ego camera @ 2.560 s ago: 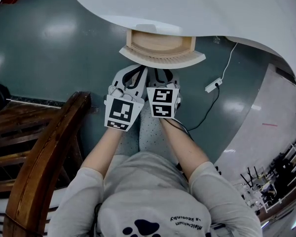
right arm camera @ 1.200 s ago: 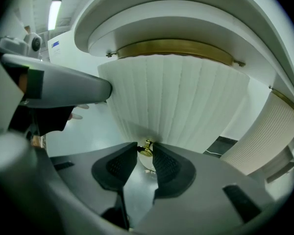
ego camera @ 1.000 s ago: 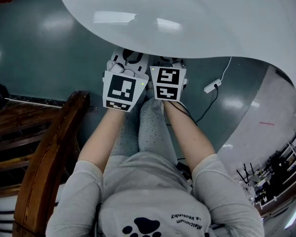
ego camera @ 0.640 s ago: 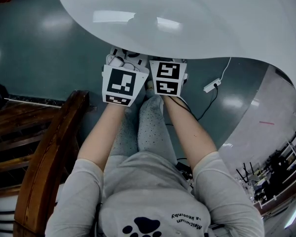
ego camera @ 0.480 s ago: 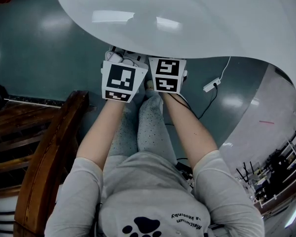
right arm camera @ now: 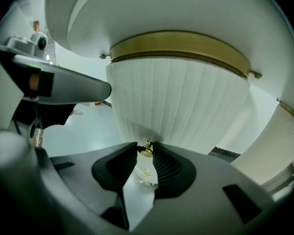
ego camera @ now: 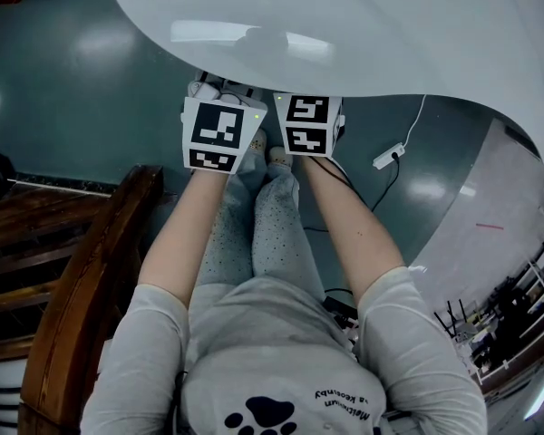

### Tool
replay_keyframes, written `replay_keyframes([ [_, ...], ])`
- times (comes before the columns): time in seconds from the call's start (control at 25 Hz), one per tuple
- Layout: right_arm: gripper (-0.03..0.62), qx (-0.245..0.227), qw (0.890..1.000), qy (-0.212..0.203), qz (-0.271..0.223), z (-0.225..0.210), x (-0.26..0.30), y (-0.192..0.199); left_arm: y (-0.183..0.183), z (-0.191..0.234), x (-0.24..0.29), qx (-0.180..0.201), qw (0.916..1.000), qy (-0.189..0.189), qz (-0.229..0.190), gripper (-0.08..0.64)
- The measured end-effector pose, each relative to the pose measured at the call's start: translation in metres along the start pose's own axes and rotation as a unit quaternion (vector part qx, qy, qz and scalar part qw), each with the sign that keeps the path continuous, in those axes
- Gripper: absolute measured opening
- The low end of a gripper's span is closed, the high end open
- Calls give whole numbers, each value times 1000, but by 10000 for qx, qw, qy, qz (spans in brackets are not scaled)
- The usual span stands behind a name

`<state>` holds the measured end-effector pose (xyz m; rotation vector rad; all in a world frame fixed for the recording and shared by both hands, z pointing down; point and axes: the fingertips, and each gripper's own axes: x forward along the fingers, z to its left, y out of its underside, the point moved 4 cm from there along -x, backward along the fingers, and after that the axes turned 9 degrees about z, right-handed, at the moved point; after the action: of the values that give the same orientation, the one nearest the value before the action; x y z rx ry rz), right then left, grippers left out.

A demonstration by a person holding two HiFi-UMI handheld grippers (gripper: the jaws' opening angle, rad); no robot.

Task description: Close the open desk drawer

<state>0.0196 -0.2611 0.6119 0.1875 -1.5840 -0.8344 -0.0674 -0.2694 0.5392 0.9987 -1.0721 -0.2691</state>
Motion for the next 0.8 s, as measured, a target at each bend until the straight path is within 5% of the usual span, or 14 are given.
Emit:
replay_keyframes([
  [0.8,21,413,9966,-68,-704,-11,-119,16,0,-66,-66,-201,9997,-114,-87,9],
])
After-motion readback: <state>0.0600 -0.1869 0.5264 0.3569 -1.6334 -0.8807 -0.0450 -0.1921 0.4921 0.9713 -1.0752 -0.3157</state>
